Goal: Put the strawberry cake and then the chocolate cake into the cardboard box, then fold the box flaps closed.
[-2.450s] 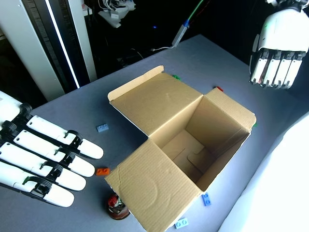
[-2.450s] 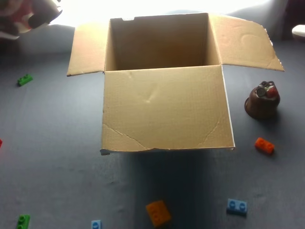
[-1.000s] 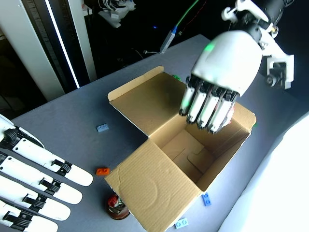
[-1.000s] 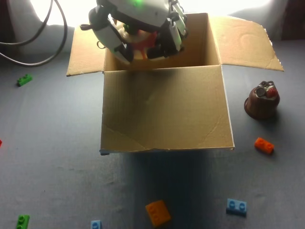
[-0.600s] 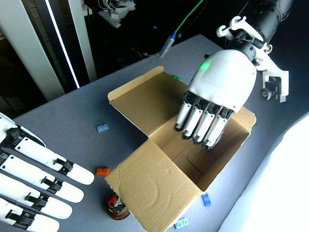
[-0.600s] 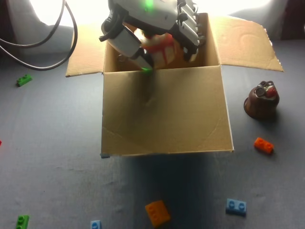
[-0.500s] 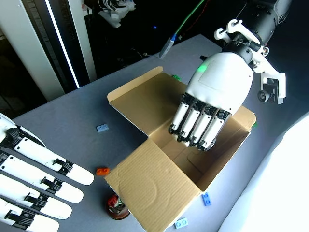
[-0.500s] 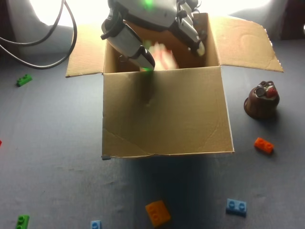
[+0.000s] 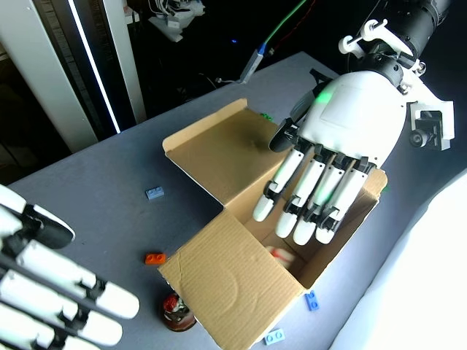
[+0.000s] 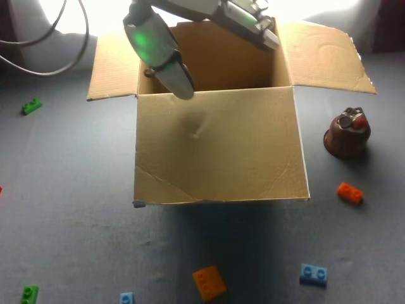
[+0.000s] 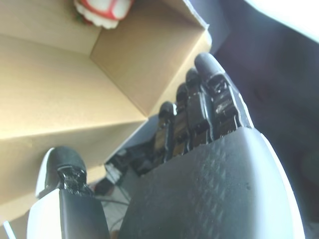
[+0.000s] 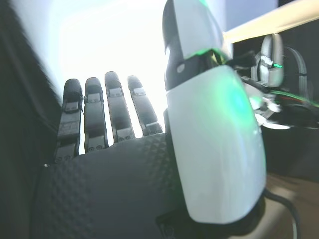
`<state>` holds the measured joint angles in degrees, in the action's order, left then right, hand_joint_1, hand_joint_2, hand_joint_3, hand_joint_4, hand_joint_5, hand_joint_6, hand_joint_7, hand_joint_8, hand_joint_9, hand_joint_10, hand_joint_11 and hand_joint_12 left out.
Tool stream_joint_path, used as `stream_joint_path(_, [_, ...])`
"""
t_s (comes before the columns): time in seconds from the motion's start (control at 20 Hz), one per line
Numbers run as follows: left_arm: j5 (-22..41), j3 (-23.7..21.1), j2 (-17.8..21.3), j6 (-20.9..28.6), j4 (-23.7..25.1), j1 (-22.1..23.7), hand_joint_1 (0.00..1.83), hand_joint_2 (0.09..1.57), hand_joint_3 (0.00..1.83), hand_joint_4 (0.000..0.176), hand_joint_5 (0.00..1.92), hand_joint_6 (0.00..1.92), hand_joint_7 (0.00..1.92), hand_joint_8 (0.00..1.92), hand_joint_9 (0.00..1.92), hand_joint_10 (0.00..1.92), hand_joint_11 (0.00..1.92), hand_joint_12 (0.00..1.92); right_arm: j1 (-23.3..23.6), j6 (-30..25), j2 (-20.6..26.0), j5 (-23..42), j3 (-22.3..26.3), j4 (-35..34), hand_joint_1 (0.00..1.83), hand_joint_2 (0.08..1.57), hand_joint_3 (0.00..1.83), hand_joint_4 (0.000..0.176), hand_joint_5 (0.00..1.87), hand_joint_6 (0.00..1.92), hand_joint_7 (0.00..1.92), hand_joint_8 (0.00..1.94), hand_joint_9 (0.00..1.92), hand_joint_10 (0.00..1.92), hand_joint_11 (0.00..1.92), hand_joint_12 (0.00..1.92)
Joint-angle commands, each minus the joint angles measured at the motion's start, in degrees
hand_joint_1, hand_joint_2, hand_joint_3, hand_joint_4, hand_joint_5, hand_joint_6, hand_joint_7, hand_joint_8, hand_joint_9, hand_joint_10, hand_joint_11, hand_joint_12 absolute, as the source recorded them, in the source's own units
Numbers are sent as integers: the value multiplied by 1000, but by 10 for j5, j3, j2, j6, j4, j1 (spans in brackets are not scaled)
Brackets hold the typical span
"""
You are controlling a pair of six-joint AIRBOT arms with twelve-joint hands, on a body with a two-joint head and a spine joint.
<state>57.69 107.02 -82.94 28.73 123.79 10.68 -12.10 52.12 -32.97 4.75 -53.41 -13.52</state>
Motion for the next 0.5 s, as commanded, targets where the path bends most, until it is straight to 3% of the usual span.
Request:
stream_joint_path(0.0, [-14, 3, 11, -1, -39, 11, 286, 1040, 3, 87, 96, 1, 170, 9, 193, 4, 0, 908, -4, -10, 1, 46, -8, -7, 878, 1061, 2, 0, 16, 2, 61, 2, 43, 3, 0, 172])
stream_joint_path(0.15, [-3, -3, 40, 3, -35, 16, 255, 1077, 11, 59, 121, 6, 174, 1, 199, 3, 0, 807, -39, -10, -29, 74, -30, -33, 885, 1048, 0, 0, 20, 2, 72, 0, 51, 1, 0, 174])
stream_joint_path(0.2, [0, -3, 47, 6, -33, 17, 255, 1077, 11, 59, 121, 6, 174, 1, 199, 3, 0, 807, -42, -10, -38, 76, -36, -40, 885, 1048, 0, 0, 20, 2, 72, 0, 51, 1, 0, 174])
stream_joint_path(0.3, [8, 2, 64, 14, -31, 17, 12, 1186, 23, 30, 109, 0, 134, 0, 141, 0, 0, 631, -57, -22, -64, 84, -53, -47, 891, 1057, 1, 0, 7, 2, 49, 1, 57, 4, 0, 167])
stream_joint_path(0.35, [15, 6, 71, 17, -31, 17, 12, 1186, 23, 30, 109, 0, 134, 0, 141, 0, 0, 631, -69, -31, -75, 96, -61, -47, 891, 1057, 1, 0, 7, 2, 49, 1, 57, 4, 0, 167])
stream_joint_path(0.45, [37, 10, 92, 28, -30, 18, 0, 1208, 15, 8, 108, 1, 117, 1, 96, 2, 0, 464, -82, -39, -101, 115, -79, -47, 876, 1064, 3, 0, 13, 2, 27, 1, 41, 1, 0, 59])
